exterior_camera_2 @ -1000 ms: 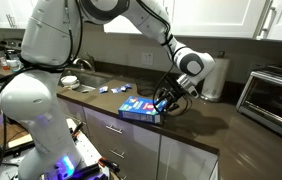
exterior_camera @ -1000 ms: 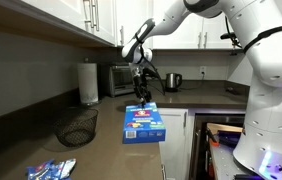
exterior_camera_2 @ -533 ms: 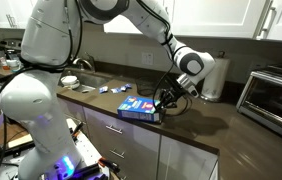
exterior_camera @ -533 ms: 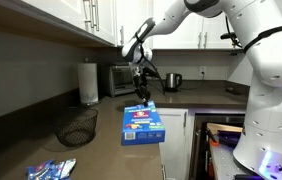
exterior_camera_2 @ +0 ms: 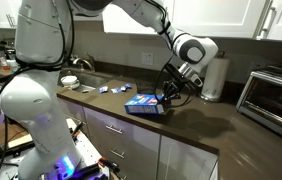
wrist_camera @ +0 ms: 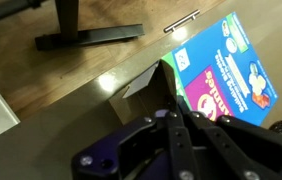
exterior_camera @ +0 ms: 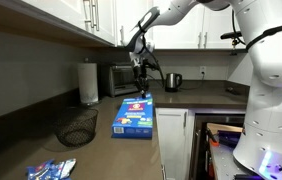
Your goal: Set the box upright on the counter
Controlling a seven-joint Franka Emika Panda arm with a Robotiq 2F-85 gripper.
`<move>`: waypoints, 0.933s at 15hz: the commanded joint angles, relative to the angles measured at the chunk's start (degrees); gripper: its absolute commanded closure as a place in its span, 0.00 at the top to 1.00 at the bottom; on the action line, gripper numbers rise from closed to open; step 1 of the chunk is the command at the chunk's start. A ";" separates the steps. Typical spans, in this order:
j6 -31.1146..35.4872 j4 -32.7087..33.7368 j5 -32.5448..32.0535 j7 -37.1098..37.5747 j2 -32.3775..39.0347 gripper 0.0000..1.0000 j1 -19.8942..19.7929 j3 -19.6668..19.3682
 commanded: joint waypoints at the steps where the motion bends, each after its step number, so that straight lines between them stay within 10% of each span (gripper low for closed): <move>1: 4.81 -5.57 -2.57 2.42 -6.61 0.03 1.29 -0.68; 14: 21.98 -18.71 -17.04 13.24 -23.51 0.03 5.75 -0.85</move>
